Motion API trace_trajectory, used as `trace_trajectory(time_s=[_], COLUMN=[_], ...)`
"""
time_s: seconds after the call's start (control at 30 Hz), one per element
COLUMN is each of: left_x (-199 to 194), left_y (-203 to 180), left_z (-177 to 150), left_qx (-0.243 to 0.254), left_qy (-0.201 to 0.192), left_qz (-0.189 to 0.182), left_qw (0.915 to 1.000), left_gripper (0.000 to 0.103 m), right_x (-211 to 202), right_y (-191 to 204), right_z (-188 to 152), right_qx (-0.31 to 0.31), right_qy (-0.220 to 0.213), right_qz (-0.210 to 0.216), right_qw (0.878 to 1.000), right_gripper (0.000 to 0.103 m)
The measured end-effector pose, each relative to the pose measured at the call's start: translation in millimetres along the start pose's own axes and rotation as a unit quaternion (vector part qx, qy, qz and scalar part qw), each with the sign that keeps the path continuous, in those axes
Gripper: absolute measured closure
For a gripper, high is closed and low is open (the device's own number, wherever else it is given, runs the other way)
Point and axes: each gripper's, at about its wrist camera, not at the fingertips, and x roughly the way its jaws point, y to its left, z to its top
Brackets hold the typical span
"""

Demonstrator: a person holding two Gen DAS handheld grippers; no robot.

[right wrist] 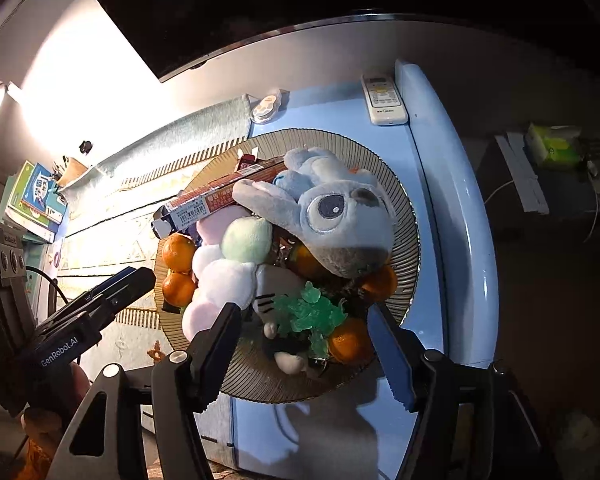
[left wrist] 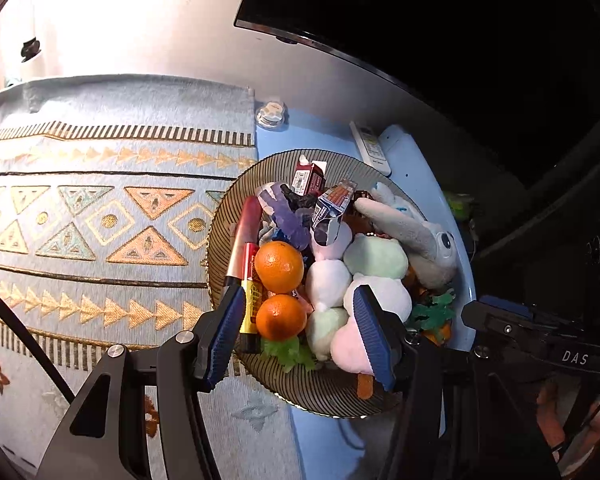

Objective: Organize objects

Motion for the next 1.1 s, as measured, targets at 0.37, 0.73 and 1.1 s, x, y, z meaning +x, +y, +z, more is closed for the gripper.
trace_trajectory(time_s=[0.37, 0.73, 1.1], left_x=[-39, -61, -32], left_y=[34, 149, 260], left_z=[-18, -39, -54], left_qx=[-0.028, -0.064, -0.077], left_qy=[-0.024, -0.014, -0.034], left_qz=[0.085, 0.193, 0.283], left_qw=[0.9957, 0.979, 0.9553], left_gripper=[0.049, 0.049, 0.049], right_x=[2, 63, 186], right_y=[73, 224, 261], right_z=[-2, -27, -41], right_qx=[-0.103, -0.229, -0.184], right_qy=[0.003, 0.03, -0.018], right_qz=[0.076, 0.109, -0.054], right_qw=[0.992, 0.967, 0.981], right_gripper=[0.039, 0.039, 0.039])
